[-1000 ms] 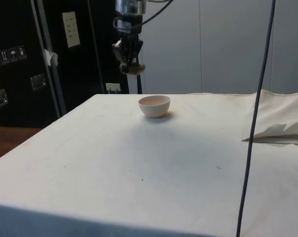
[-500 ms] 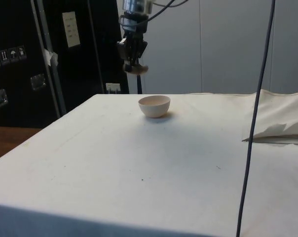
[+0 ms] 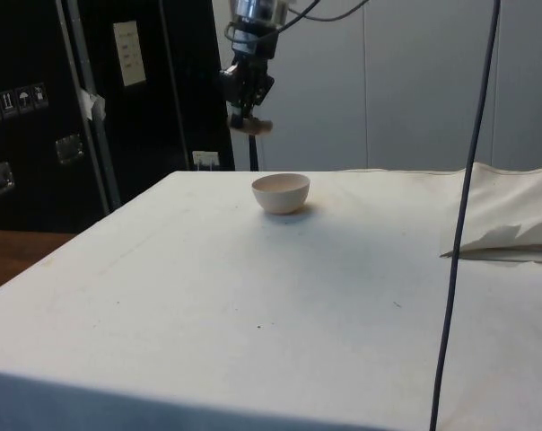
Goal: Pour the coffee beans from the cup into the bowl.
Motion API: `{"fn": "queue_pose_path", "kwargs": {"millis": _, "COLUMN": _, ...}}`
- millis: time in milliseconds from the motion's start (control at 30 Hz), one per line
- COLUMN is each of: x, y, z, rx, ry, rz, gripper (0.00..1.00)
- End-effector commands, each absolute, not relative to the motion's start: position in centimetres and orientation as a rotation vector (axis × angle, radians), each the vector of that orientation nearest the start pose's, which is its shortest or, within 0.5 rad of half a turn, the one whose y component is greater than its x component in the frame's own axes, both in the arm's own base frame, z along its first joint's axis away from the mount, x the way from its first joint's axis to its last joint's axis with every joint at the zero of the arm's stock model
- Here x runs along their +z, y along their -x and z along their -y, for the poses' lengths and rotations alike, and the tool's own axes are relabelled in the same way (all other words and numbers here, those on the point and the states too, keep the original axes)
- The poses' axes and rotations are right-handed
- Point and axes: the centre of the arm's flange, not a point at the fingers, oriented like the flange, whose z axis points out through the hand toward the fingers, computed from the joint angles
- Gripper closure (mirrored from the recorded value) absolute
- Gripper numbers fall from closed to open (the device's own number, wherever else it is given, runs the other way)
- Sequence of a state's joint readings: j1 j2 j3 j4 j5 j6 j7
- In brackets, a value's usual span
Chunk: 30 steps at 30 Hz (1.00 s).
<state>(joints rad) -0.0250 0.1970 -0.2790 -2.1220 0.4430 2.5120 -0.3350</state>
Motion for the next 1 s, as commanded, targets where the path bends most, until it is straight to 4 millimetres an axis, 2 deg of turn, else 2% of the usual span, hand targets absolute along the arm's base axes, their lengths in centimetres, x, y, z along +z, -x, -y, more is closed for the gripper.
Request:
{"fn": "queue_pose_path", "kwargs": {"millis": 0, "x": 34.2, "y": -55.9, "z": 17.7, "rx": -0.404, "ry": 2.911, "rz": -0.428, "gripper": 1.00}}
{"fn": "queue_pose_path", "kwargs": {"millis": 567, "x": 33.5, "y": -54.5, "z": 21.3, "rx": -0.426, "ry": 2.761, "rz": -0.442, "gripper": 1.00}}
{"fn": "queue_pose_path", "kwargs": {"millis": 667, "x": 33.4, "y": -54.4, "z": 21.3, "rx": -0.425, "ry": 2.773, "rz": -0.445, "gripper": 1.00}}
{"fn": "queue_pose_path", "kwargs": {"millis": 967, "x": 32.5, "y": -53.6, "z": 23.8, "rx": -0.426, "ry": 2.673, "rz": -0.448, "gripper": 1.00}}
